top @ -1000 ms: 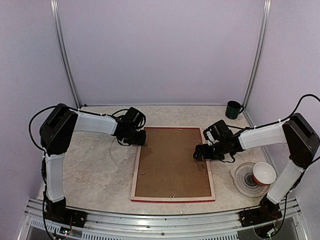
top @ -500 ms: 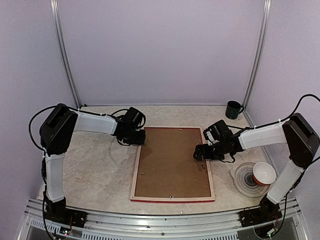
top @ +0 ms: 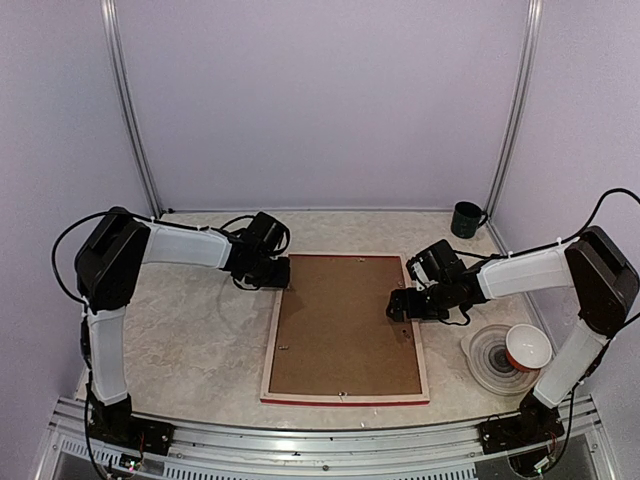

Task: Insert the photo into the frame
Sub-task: Press the fastener onto the backboard.

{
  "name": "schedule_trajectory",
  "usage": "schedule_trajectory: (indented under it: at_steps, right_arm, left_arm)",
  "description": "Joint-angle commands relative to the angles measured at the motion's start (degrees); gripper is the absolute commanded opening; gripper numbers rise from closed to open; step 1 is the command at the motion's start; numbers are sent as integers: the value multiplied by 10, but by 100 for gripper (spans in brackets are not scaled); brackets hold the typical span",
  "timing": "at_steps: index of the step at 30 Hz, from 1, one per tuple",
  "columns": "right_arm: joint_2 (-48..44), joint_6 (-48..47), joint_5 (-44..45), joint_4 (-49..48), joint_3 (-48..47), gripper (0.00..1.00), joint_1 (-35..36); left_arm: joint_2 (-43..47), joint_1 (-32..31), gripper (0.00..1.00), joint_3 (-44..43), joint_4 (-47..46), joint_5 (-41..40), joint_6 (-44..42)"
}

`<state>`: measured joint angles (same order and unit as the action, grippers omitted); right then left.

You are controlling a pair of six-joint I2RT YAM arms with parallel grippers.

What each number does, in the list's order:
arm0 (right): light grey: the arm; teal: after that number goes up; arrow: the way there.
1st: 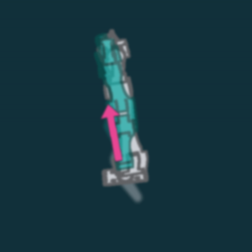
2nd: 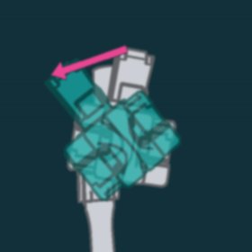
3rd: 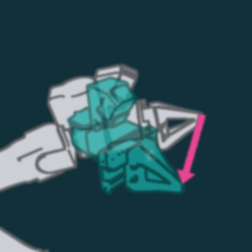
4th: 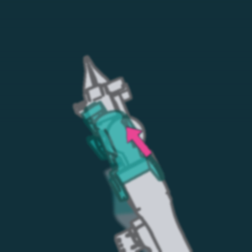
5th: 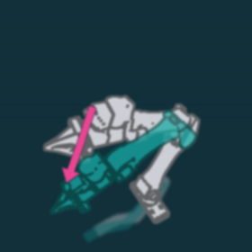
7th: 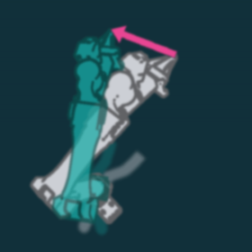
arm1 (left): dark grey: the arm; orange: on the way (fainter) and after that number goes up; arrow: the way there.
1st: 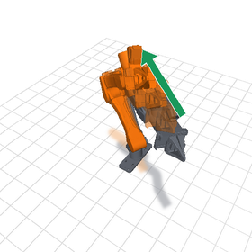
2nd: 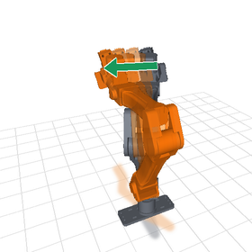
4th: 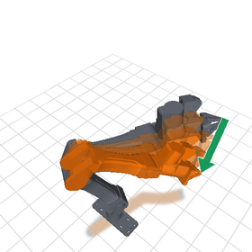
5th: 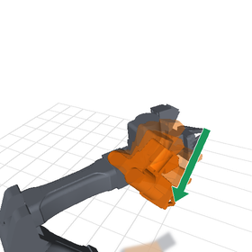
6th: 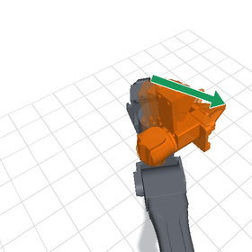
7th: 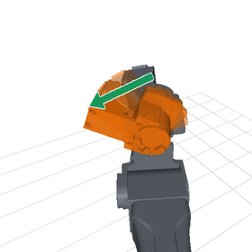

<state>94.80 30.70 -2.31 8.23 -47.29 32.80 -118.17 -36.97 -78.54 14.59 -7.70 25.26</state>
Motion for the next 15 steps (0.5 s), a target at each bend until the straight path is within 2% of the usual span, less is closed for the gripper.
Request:
schedule_trajectory:
  at_steps: [1, 4, 8, 14, 15]
  right_arm:
    - [-9, -8, 10, 21, -8, 98, -6]
    - [-19, -12, 17, 33, -15, 99, -8]
    - [-34, -25, 30, 53, -22, 99, -14]
    - [-41, -48, 41, 83, -30, 99, -31]
    - [-43, -49, 39, 84, -31, 99, -34]
  left_arm:
    - [47, -1, 42, 5, -17, -15, -3]
    - [53, -2, 43, 10, -18, -14, -2]
    - [70, -6, 50, 35, -30, -6, 2]
    - [104, -25, 81, 75, -40, -11, 5]
    - [113, -31, 89, 82, -40, -11, 6]
